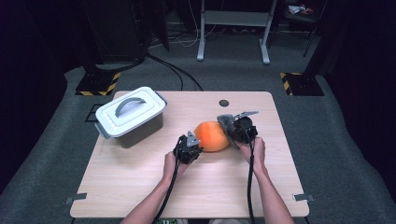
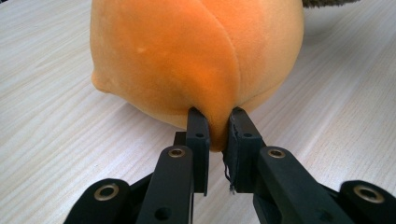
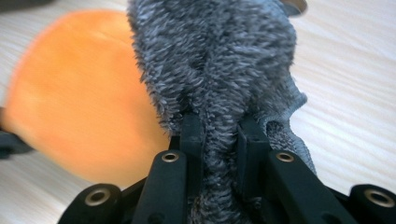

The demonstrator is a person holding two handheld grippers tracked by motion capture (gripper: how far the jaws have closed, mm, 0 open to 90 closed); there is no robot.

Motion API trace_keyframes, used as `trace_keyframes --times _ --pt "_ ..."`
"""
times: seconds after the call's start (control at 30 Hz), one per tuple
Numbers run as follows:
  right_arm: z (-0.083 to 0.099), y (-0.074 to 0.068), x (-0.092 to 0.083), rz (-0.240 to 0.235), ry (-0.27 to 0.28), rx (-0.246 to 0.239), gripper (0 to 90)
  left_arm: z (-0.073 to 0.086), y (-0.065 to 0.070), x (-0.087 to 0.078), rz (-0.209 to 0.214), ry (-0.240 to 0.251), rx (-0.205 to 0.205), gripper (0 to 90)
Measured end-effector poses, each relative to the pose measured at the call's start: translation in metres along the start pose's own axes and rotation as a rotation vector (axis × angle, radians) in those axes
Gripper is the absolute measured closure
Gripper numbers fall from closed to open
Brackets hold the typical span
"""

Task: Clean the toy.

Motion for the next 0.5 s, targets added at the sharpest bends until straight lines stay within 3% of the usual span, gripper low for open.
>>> trace_keyframes --times 0.13,0.33,0.5 --pt "0.009 0.007 0.009 0.021 -0.037 0.009 75.9 0.001 -0.002 0.0 0.0 -0.006 -0.003 80.7" --pt "0.028 0.014 0.033 0.012 -0.117 0.036 75.8 0.003 -0.004 0.001 0.001 0.006 -0.019 80.8" --pt "0.027 0.018 0.028 0.006 -0.093 0.047 75.8 0.003 -0.005 -0.001 0.008 -0.001 -0.014 80.8"
Point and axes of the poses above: each handheld gripper's, and its own axes: x roughly forward along the jaws, z roughly out of its underside, y roughly to its right, the point moved 3 cm from there along x, roughly forward along the jaws, and after that the axes turned 11 degrees about z, right-handed, at the moved point
